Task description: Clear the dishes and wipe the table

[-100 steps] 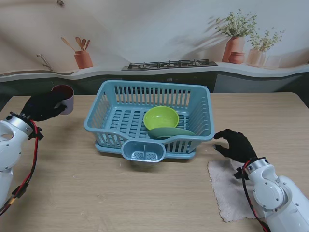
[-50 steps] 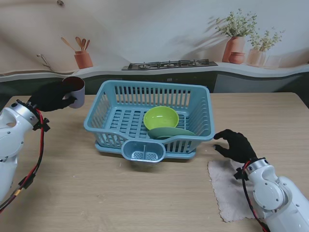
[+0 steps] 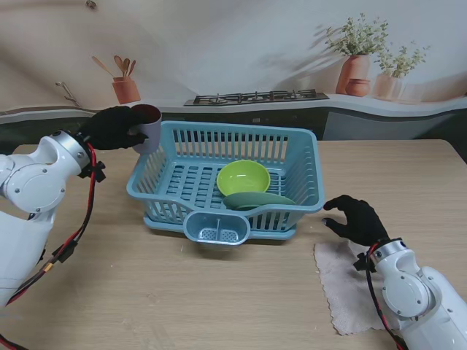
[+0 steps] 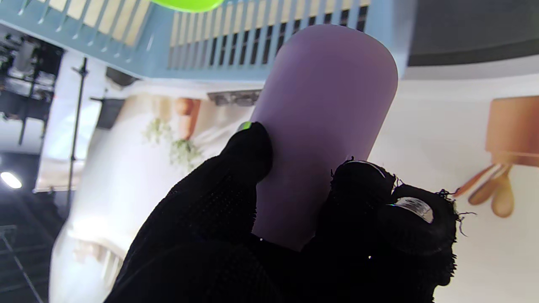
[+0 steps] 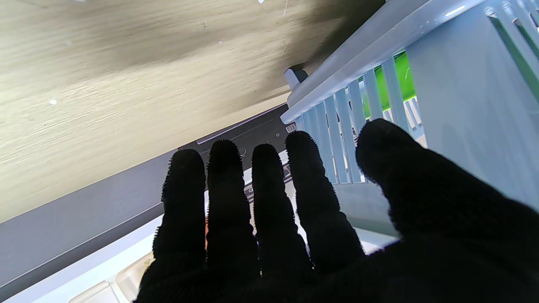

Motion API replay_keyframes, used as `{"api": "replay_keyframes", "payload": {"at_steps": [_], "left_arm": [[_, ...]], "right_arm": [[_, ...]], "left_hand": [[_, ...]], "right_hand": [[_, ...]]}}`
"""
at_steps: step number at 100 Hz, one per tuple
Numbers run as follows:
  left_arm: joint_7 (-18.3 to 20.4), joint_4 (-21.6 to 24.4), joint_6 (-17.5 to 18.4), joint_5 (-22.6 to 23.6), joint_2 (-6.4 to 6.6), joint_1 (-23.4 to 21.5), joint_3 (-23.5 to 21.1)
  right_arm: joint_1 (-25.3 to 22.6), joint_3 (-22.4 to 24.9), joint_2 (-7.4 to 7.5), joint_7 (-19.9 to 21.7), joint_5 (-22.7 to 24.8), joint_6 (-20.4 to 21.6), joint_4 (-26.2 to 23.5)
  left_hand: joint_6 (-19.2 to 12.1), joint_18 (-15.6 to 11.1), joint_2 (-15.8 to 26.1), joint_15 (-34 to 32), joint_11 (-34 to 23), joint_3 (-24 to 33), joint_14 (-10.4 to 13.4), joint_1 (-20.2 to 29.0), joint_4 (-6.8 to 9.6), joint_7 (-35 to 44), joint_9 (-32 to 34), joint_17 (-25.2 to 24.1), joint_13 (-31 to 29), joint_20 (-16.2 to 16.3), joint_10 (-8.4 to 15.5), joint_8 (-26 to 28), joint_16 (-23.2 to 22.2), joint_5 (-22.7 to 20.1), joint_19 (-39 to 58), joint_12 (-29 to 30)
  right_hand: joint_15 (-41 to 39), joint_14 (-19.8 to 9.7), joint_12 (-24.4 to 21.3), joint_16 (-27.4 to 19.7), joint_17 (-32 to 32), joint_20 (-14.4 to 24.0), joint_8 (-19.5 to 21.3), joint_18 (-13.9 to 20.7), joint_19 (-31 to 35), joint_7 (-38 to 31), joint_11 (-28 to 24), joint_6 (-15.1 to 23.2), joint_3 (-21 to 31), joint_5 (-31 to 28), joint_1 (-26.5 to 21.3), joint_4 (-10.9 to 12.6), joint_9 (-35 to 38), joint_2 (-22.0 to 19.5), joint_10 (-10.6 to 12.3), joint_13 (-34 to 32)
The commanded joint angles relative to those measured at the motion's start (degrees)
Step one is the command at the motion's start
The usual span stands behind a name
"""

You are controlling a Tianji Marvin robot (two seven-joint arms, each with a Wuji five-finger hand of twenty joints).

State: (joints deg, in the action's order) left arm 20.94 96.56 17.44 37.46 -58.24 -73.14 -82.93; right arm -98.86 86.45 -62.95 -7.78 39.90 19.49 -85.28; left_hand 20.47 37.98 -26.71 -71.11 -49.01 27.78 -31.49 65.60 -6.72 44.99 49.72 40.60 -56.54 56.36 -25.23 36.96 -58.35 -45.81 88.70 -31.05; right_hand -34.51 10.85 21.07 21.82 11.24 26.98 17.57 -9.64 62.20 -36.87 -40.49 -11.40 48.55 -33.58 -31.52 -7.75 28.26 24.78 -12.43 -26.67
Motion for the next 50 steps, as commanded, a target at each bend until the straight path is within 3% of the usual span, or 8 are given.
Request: {"api": "replay_keyframes", "payload": {"at_steps": [1,25,50], "left_arm": [[1.55,0.90,-1.18,-1.23,-0.46,2.12,1.62],[3.43,0.04,-8.17,-5.26,-1.07,8.10,9.82],[2.70,-1.60,-14.61,-7.01,-2.04,12.21,17.28]], "right_arm": [[-0.40,0.02,-0.14,0.54,0.11,0.02,-0.33],[-0.46,0.00,-0.18,0.52,-0.11,-0.12,-0.40],[-0.57,0.28,-0.25,0.22,-0.24,0.20,-0.34]], "left_hand": [[-4.60,0.13,4.78,-3.10,-8.99,3.62,1.26,5.69,0.38,7.63,3.64,1.73,-1.54,-0.50,-6.52,2.18,-1.54,-0.89,3.62,-4.21],[-4.64,0.01,4.85,-3.03,-8.98,3.50,1.35,5.70,0.40,7.58,3.67,1.65,-1.49,-0.61,-6.38,2.02,-1.51,-0.80,3.63,-4.16],[-4.49,-0.25,4.68,-2.31,-8.46,3.44,1.59,5.78,0.47,7.37,3.86,1.82,-1.64,-1.32,-6.27,1.45,-1.09,-0.89,3.31,-3.75]], "right_hand": [[1.09,-1.15,-0.66,-0.44,-0.84,0.95,0.59,0.31,0.02,0.28,0.68,0.25,-0.08,-0.26,0.19,0.81,0.90,0.37,0.66,0.77],[1.11,-1.23,-0.66,-0.45,-0.86,0.95,0.59,0.29,0.00,0.31,0.66,0.23,-0.10,-0.29,0.22,0.81,0.97,0.34,0.63,0.72],[1.15,-1.14,-0.67,-0.47,-0.84,0.97,0.59,0.26,0.00,0.36,0.69,0.19,-0.12,-0.31,0.22,0.81,0.98,0.33,0.69,0.76]]}}
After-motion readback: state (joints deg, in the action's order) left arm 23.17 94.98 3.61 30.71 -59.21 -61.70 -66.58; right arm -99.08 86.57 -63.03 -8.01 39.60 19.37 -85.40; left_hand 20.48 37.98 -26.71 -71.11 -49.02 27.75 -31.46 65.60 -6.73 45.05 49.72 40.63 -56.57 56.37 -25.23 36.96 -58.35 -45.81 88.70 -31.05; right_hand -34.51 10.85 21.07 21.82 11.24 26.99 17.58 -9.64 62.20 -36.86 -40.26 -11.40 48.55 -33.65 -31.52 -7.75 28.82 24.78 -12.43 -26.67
